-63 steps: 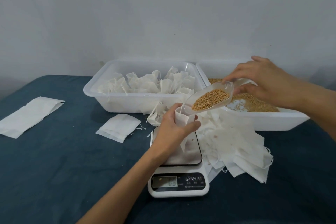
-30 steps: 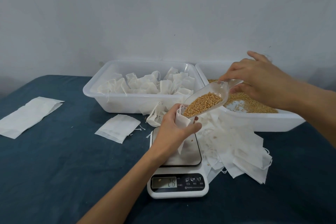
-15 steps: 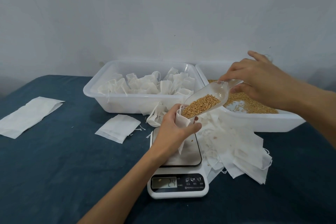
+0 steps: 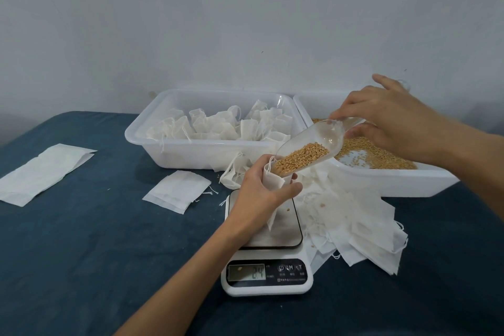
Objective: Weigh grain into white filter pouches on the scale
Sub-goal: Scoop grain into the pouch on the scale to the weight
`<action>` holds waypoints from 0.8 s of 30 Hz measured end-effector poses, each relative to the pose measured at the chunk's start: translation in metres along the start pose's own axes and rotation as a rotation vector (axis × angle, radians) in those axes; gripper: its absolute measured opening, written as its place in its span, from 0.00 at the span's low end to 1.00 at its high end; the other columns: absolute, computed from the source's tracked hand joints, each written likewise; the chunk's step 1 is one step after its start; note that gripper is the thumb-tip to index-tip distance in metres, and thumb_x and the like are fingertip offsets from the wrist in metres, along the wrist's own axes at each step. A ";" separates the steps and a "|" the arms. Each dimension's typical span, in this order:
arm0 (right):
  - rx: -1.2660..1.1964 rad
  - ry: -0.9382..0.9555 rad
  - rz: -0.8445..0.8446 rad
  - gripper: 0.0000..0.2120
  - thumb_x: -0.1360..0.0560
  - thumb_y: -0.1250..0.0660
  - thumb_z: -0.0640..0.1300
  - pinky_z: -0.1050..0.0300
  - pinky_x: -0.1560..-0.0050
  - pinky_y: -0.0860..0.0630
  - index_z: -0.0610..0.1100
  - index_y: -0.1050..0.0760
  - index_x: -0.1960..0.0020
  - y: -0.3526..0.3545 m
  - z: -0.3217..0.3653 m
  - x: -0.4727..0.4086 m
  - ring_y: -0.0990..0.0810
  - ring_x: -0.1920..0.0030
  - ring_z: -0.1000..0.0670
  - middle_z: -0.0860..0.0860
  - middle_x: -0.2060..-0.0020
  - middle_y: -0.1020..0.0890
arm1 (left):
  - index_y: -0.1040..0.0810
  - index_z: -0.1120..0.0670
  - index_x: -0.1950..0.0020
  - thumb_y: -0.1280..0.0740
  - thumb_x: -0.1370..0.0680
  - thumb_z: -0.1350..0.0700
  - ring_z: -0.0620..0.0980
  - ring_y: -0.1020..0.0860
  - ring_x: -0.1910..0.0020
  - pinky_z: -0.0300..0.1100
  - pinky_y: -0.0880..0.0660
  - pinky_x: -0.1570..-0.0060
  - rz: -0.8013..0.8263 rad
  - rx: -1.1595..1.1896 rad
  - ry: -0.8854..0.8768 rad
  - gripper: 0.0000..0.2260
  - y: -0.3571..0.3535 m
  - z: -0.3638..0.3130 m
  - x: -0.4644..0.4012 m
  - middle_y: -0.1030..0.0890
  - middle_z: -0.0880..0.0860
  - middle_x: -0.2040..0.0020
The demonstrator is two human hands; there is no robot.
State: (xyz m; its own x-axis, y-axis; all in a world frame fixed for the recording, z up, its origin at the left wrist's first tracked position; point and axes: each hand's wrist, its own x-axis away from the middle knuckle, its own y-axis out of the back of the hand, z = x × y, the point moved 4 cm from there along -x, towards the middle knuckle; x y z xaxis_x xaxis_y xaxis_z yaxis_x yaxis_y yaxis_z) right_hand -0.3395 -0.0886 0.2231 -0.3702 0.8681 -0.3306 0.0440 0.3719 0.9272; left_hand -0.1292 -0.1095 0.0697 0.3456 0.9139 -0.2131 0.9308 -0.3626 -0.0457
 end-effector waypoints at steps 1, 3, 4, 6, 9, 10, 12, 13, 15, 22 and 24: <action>0.001 0.003 0.000 0.17 0.24 0.27 0.45 0.43 0.22 0.53 0.52 0.20 0.36 0.000 0.000 0.000 0.22 0.38 0.46 0.52 0.45 0.18 | 0.22 0.47 0.39 0.22 0.29 0.55 0.46 0.15 0.45 0.37 0.22 0.45 -0.001 0.000 0.001 0.20 0.000 0.000 0.000 0.13 0.49 0.45; 0.001 0.007 0.000 0.17 0.24 0.27 0.45 0.43 0.21 0.53 0.52 0.20 0.36 0.000 0.000 0.000 0.22 0.39 0.46 0.52 0.45 0.18 | 0.22 0.47 0.39 0.22 0.29 0.55 0.46 0.14 0.45 0.38 0.22 0.44 -0.001 0.002 0.005 0.21 0.000 0.000 0.000 0.13 0.49 0.45; -0.002 0.008 -0.002 0.17 0.24 0.27 0.45 0.43 0.21 0.52 0.52 0.20 0.36 0.000 0.000 0.000 0.22 0.39 0.46 0.52 0.45 0.18 | 0.22 0.47 0.39 0.22 0.29 0.55 0.46 0.14 0.45 0.38 0.21 0.44 0.000 0.004 0.007 0.21 0.000 0.000 0.000 0.13 0.49 0.44; -0.007 0.012 -0.003 0.17 0.24 0.28 0.45 0.42 0.21 0.52 0.52 0.20 0.36 0.000 0.000 0.001 0.22 0.39 0.47 0.53 0.46 0.18 | 0.22 0.46 0.39 0.22 0.30 0.55 0.46 0.14 0.45 0.36 0.21 0.46 -0.002 0.014 0.011 0.21 -0.001 0.000 0.001 0.13 0.49 0.45; -0.001 0.012 0.003 0.16 0.24 0.28 0.46 0.42 0.21 0.52 0.53 0.20 0.36 0.000 0.000 0.001 0.23 0.39 0.47 0.53 0.45 0.18 | 0.22 0.48 0.38 0.22 0.30 0.55 0.46 0.14 0.45 0.36 0.22 0.45 -0.005 0.014 0.012 0.22 -0.001 -0.001 0.001 0.13 0.49 0.45; 0.001 0.010 0.005 0.16 0.24 0.28 0.46 0.42 0.21 0.52 0.53 0.20 0.36 0.000 0.000 0.001 0.23 0.39 0.47 0.53 0.45 0.18 | 0.22 0.48 0.38 0.22 0.30 0.55 0.46 0.14 0.45 0.36 0.22 0.45 -0.005 0.010 0.010 0.21 -0.001 -0.001 0.000 0.13 0.49 0.45; -0.001 0.005 0.006 0.16 0.24 0.28 0.46 0.42 0.21 0.53 0.53 0.20 0.36 0.000 0.000 0.001 0.23 0.38 0.47 0.53 0.45 0.18 | 0.22 0.48 0.39 0.22 0.30 0.56 0.46 0.14 0.45 0.35 0.22 0.45 -0.009 0.005 0.007 0.21 0.000 -0.002 0.000 0.13 0.48 0.45; -0.002 0.005 0.004 0.16 0.24 0.28 0.46 0.43 0.21 0.53 0.53 0.20 0.36 0.000 0.000 0.001 0.23 0.38 0.47 0.53 0.45 0.18 | 0.22 0.47 0.39 0.22 0.30 0.56 0.46 0.14 0.45 0.35 0.22 0.45 -0.011 0.002 0.006 0.20 0.000 -0.002 0.000 0.13 0.48 0.45; 0.000 0.004 0.002 0.16 0.23 0.29 0.45 0.43 0.21 0.53 0.53 0.20 0.36 0.001 0.001 0.001 0.23 0.38 0.47 0.53 0.45 0.19 | 0.22 0.46 0.40 0.22 0.30 0.55 0.46 0.14 0.44 0.37 0.22 0.44 -0.014 -0.004 0.009 0.21 0.000 -0.001 0.000 0.13 0.48 0.45; 0.001 0.004 0.005 0.17 0.24 0.28 0.46 0.44 0.21 0.53 0.52 0.20 0.36 0.001 0.001 0.001 0.23 0.38 0.47 0.52 0.44 0.18 | 0.22 0.48 0.39 0.23 0.30 0.55 0.45 0.14 0.46 0.31 0.23 0.49 -0.015 -0.001 0.012 0.21 0.000 -0.003 0.001 0.13 0.49 0.46; 0.002 0.004 0.005 0.17 0.24 0.28 0.46 0.43 0.21 0.53 0.52 0.20 0.35 0.001 0.001 0.001 0.23 0.38 0.47 0.52 0.44 0.18 | 0.23 0.49 0.38 0.23 0.30 0.55 0.45 0.14 0.46 0.32 0.23 0.48 -0.009 -0.004 0.013 0.21 -0.001 -0.003 0.001 0.13 0.50 0.46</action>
State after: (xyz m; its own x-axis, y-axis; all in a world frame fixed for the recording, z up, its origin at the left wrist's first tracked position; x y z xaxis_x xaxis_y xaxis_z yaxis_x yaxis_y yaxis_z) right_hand -0.3393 -0.0867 0.2236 -0.3734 0.8688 -0.3251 0.0476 0.3680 0.9286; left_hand -0.1290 -0.1075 0.0724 0.3383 0.9195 -0.2001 0.9344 -0.3534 -0.0440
